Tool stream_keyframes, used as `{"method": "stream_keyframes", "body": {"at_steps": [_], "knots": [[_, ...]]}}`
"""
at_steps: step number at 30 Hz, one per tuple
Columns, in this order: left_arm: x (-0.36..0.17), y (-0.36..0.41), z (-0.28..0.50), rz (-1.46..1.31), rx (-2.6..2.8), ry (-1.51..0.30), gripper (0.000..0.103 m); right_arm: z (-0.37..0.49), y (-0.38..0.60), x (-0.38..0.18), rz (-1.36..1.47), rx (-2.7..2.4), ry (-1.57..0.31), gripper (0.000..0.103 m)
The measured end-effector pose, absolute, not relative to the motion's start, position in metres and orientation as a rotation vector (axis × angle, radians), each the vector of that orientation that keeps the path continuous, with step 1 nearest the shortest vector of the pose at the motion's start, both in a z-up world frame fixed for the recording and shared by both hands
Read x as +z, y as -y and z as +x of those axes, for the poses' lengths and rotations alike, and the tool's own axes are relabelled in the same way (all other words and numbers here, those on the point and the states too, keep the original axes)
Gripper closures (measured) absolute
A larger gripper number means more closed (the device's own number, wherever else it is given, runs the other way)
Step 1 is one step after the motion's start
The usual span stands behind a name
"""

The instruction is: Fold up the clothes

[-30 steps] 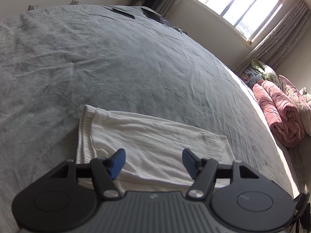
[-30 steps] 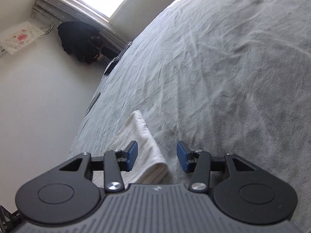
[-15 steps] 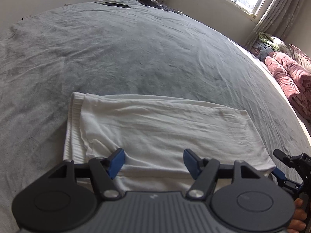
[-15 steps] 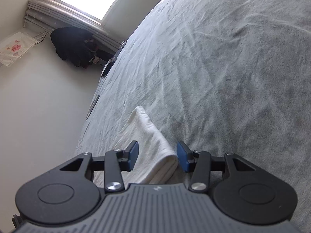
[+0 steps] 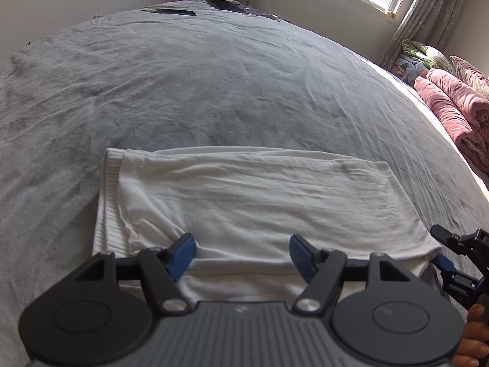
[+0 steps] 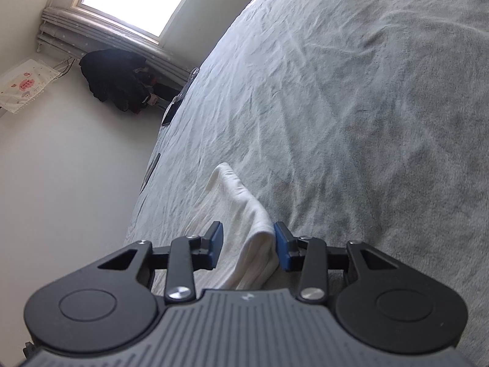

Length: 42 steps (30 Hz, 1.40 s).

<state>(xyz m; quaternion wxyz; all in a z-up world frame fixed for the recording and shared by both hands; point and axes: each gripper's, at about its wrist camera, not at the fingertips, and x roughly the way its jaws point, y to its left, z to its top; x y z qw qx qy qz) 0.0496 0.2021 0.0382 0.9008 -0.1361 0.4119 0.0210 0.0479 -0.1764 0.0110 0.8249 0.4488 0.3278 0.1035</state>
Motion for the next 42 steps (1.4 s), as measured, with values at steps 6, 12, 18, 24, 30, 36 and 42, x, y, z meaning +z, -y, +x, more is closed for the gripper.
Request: {"method": "stream_keyframes", "body": {"at_steps": [6,12,18,24,30,36,42], "knots": [[0.038,-0.199,0.050,-0.264,0.043,-0.854,0.033,0.051,0.169,0.012,0.931,0.209,-0.697,0.061],[0.037,-0.196,0.050,-0.251,0.047,-0.855,0.033,0.050,0.162,0.014,0.822,0.147,-0.712,0.090],[0.037,-0.197,0.050,-0.252,0.047,-0.855,0.033,0.047,0.156,0.016,0.762,0.122,-0.699,0.094],[0.036,-0.195,0.050,-0.243,0.050,-0.855,0.032,0.046,0.149,0.010,0.757,0.120,-0.699,0.086],[0.036,-0.195,0.050,-0.241,0.051,-0.855,0.032,0.049,0.143,0.010,0.729,0.125,-0.682,0.089],[0.036,-0.195,0.050,-0.248,0.051,-0.855,0.032,0.046,0.131,0.021,0.641,0.130,-0.639,0.091],[0.038,-0.201,0.049,-0.298,0.055,-0.849,0.031,0.039,0.115,0.039,0.527,0.158,-0.563,0.092]]}}
